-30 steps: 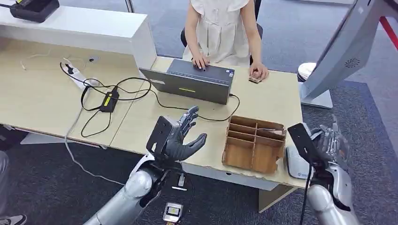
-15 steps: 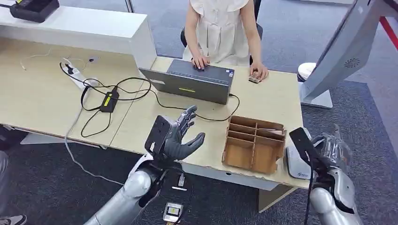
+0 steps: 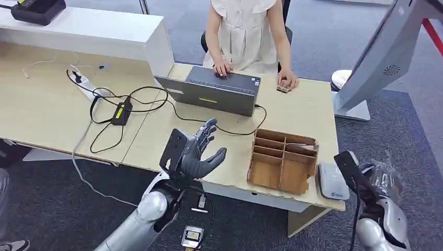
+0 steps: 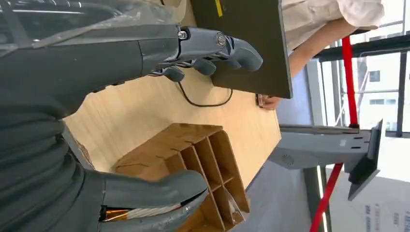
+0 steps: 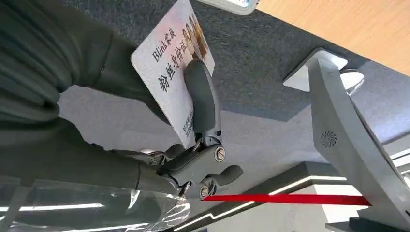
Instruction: Pass the card to the sensor for recognition and then transmit it.
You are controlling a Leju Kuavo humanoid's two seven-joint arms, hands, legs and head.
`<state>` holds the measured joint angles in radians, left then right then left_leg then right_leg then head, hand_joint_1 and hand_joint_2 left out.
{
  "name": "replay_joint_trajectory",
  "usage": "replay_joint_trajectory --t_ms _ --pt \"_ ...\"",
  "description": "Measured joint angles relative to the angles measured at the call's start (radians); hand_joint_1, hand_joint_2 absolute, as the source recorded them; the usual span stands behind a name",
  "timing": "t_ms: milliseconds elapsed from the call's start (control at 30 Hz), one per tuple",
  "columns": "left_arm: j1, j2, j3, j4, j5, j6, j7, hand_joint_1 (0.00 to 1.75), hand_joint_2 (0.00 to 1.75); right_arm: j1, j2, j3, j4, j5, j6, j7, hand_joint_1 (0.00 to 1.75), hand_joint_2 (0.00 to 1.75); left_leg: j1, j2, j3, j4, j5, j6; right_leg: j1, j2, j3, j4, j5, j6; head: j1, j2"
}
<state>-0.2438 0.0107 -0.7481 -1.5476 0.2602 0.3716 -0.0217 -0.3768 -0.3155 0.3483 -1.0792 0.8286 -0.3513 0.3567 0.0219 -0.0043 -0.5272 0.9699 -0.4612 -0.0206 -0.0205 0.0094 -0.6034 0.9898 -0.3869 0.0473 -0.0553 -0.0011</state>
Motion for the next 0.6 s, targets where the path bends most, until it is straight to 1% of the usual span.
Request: replay_joint_trajectory --t_ms 167,300,467,600 --pt "0.0 0.0 -0.001 0.0 0.003 -0.001 0.0 0.0 1.75 0.006 0.001 0.001 0.008 -0.007 0.003 -0.005 1.75 1.75 0.0 0.0 0.0 0.0 0.0 0.0 0.0 0.0 0.0 0.0 0.0 0.0 0.0 0.0" --pt "-0.001 -0.001 -0.001 0.0 0.009 -0.005 0.001 0.0 1.75 0.011 0.012 0.005 0.016 -0.014 0.011 -0.019 1.75 1.75 0.0 0.0 0.0 0.0 0.0 0.0 0.0 0.0 0.0 0.0 0.0 0.0 0.0 0.0" --pt "-0.003 -0.004 -0.003 0.0 0.013 -0.015 0.002 0.0 1.75 0.014 0.041 0.021 0.032 -0.023 0.012 -0.039 1.75 1.75 0.0 0.0 0.0 0.0 0.0 0.0 0.0 0.0 0.0 0.0 0.0 0.0 0.0 0.0" --pt "-0.007 -0.009 -0.004 0.0 0.017 -0.019 0.002 0.0 1.75 0.015 0.065 0.038 0.048 -0.028 0.013 -0.042 1.75 1.75 0.0 0.0 0.0 0.0 0.0 0.0 0.0 0.0 0.0 0.0 0.0 0.0 0.0 0.0"
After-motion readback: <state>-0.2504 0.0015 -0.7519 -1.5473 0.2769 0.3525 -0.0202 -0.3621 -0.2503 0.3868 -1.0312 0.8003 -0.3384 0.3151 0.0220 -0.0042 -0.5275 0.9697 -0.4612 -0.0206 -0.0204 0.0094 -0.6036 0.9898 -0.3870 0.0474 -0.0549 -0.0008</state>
